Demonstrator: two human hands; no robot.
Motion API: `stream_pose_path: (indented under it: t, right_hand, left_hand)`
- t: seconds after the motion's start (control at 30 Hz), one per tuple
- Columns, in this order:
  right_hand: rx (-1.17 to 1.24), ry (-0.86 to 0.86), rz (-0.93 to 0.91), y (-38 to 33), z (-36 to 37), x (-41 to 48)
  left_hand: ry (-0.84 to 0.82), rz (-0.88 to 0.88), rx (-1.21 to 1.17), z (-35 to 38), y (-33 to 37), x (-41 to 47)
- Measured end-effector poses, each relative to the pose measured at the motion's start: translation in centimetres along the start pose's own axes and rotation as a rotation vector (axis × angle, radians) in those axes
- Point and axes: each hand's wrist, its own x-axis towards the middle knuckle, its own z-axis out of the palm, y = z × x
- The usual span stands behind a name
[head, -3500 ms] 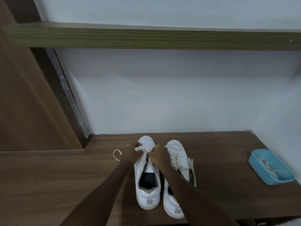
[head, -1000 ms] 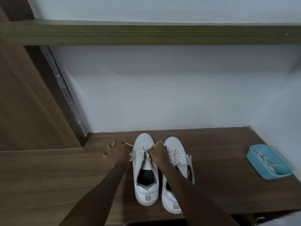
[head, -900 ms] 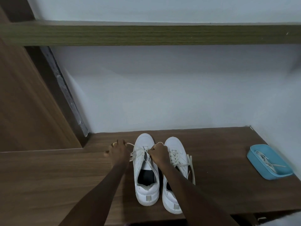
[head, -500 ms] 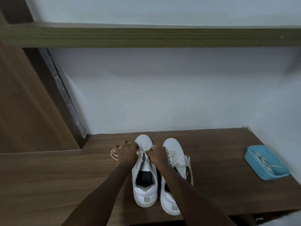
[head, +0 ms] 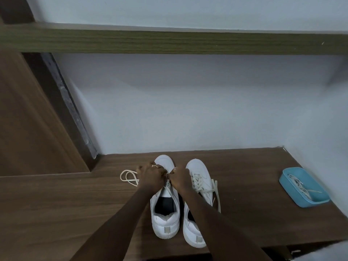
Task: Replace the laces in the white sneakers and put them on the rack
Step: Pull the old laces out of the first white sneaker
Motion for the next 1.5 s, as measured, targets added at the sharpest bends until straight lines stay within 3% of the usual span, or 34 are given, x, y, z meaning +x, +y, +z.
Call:
stream_pose_path:
  t: [0.27, 0.43, 0.6, 1.03, 1.3, 1.43, 1.5]
  right_hand:
    - [-0.024, 0.019, 0.018, -0.2, 0.0, 0.0]
    - [-0.039, 0.028, 0.022, -0.3, 0.2, -0.2]
    - [-0.023, 0.011, 0.009, -0.3, 0.3, -0.1]
    - [-0.033, 0.043, 0.008, -0.1, 0.1, -0.1]
    - [-0.02, 0.021, -0.001, 0.0, -0.1, -0.1]
    - [-0.011, 0.018, -0.002, 0.0, 0.0, 0.0]
    - [-0.019, 0.021, -0.003, 0.0, 0.0, 0.0]
  left_hand:
    - [-0.158, -0.054, 0.166, -1.3, -0.3, -0.3]
    - [-0.033, -0.044, -0.06, -0.7, -1.7, -1.7]
    - [-0.147, -0.03, -0.038, -1.4, -0.6, -1.2]
    - [-0.104, -0.014, 0.061, 0.2, -0.3, -1.2]
    - [-0.003, -0.536, -0.053, 0.2, -3.6, -0.9]
    - [0.169, -0.857, -0.294, -0.2, -3.8, -0.8]
    - [0.177, -0.96, -0.317, -0.3, -3.8, -0.8]
